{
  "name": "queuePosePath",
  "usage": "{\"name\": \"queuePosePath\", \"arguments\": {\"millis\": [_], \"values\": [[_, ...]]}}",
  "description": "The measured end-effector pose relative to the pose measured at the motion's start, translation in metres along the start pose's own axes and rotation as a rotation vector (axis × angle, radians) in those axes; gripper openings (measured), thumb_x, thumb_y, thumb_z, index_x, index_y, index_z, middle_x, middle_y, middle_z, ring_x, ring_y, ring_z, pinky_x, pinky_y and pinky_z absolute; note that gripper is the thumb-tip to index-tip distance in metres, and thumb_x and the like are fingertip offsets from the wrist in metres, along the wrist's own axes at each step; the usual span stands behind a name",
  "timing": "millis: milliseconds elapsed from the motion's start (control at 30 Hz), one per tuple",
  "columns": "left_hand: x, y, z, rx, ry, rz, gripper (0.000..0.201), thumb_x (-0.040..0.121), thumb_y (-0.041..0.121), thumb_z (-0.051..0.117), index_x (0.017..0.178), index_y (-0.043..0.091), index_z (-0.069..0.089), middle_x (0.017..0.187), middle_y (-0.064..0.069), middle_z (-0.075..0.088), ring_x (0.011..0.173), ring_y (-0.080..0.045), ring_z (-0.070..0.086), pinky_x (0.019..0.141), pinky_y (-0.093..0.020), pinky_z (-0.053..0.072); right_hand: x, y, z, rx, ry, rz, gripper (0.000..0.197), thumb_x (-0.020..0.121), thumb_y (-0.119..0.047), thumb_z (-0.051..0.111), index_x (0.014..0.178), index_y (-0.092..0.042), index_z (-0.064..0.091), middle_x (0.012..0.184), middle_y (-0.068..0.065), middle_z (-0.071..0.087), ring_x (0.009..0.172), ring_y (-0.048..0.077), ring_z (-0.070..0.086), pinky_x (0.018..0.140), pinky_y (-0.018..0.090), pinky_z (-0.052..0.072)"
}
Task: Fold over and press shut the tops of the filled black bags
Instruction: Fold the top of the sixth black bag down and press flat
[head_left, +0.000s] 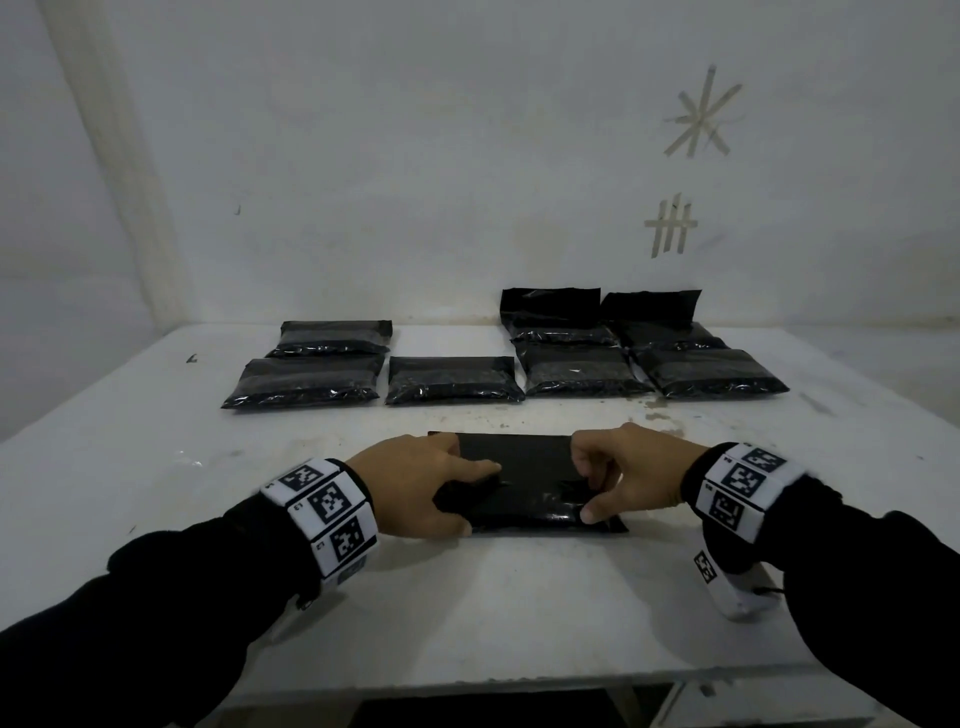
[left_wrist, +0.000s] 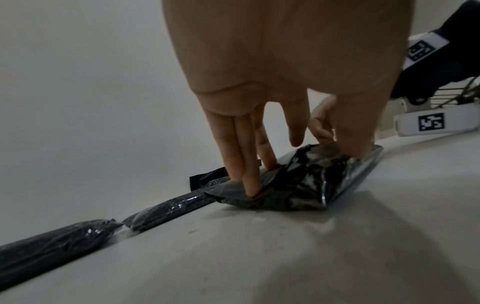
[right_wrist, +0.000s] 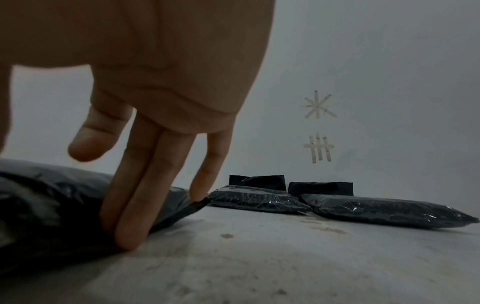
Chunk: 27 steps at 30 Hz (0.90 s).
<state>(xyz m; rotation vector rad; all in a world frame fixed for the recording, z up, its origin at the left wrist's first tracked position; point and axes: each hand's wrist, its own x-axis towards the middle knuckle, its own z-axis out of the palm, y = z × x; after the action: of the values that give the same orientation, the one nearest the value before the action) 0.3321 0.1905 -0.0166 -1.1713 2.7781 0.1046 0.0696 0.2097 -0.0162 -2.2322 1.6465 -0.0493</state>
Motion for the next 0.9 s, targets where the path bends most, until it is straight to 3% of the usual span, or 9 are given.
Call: {"name": "queuePosePath", "arguments": {"millis": [167, 400, 500, 567, 667, 733, 900], "values": [[0.01, 0.005, 0.001, 0.118, -0.029, -0.009, 0.057, 0.094, 0.046, 0.047, 0.146, 0.038, 0.026, 0.13, -0.001, 0.037, 0.105, -0.019, 0.05, 0.079, -0.026, 0.037, 0.007, -0.003, -0.001, -0.135, 0.013, -0.017, 0.03, 0.079, -0.039, 0.072, 0.097, -0.032, 0.049, 0.085, -0.012, 0.059, 0.077, 0.011, 0.058, 0.068, 0.023, 0.044], [0.034, 0.001, -0.008, 0.179, -0.083, -0.133, 0.054, 0.096, 0.034, 0.049, 0.146, 0.034, 0.03, 0.131, -0.007, 0.037, 0.114, -0.027, 0.05, 0.09, -0.035, 0.043, 0.03, -0.009, -0.003, -0.287, 0.014, 0.029, 0.031, 0.091, -0.034, 0.058, 0.12, -0.029, 0.047, 0.106, 0.003, 0.061, 0.084, 0.019, 0.055, 0.076, 0.031, 0.046], [0.042, -0.003, -0.009, 0.177, -0.103, -0.178, 0.054, 0.097, 0.029, 0.048, 0.147, 0.033, 0.029, 0.133, -0.008, 0.036, 0.113, -0.029, 0.051, 0.092, -0.037, 0.046, 0.038, -0.01, -0.006, -0.324, 0.022, 0.036, 0.03, 0.092, -0.034, 0.056, 0.121, -0.03, 0.051, 0.109, 0.002, 0.06, 0.088, 0.018, 0.054, 0.077, 0.03, 0.044], [0.044, -0.001, -0.009, 0.232, -0.114, -0.188, 0.053, 0.098, 0.028, 0.046, 0.148, 0.032, 0.026, 0.134, -0.01, 0.036, 0.112, -0.03, 0.053, 0.092, -0.038, 0.046, 0.04, -0.011, -0.006, -0.369, 0.061, 0.008, 0.03, 0.089, -0.036, 0.06, 0.119, -0.031, 0.057, 0.116, 0.001, 0.054, 0.103, 0.018, 0.05, 0.085, 0.031, 0.043], [0.043, 0.007, -0.003, 0.427, -0.081, -0.209, 0.051, 0.099, 0.031, 0.042, 0.148, 0.03, 0.025, 0.135, -0.011, 0.039, 0.115, -0.031, 0.052, 0.101, -0.045, 0.035, 0.041, -0.015, -0.003, -0.517, 0.149, -0.059, 0.033, 0.085, -0.041, 0.063, 0.117, -0.033, 0.062, 0.119, -0.002, 0.039, 0.115, 0.018, 0.032, 0.091, 0.031, 0.03], [0.043, 0.011, -0.001, 0.492, -0.049, -0.217, 0.05, 0.099, 0.03, 0.042, 0.147, 0.029, 0.027, 0.135, -0.011, 0.041, 0.118, -0.031, 0.048, 0.105, -0.048, 0.027, 0.042, -0.016, -0.001, -0.497, 0.138, -0.064, 0.033, 0.086, -0.036, 0.064, 0.118, -0.028, 0.063, 0.12, -0.002, 0.039, 0.115, 0.018, 0.033, 0.092, 0.029, 0.03], [0.046, 0.001, -0.004, 0.304, -0.12, -0.18, 0.054, 0.099, 0.028, 0.042, 0.149, 0.026, 0.023, 0.135, -0.011, 0.036, 0.112, -0.029, 0.053, 0.09, -0.036, 0.045, 0.043, -0.017, -0.002, -0.346, 0.028, -0.014, 0.032, 0.09, -0.019, 0.062, 0.121, -0.016, 0.06, 0.121, 0.001, 0.049, 0.111, 0.02, 0.05, 0.087, 0.026, 0.038]]}}
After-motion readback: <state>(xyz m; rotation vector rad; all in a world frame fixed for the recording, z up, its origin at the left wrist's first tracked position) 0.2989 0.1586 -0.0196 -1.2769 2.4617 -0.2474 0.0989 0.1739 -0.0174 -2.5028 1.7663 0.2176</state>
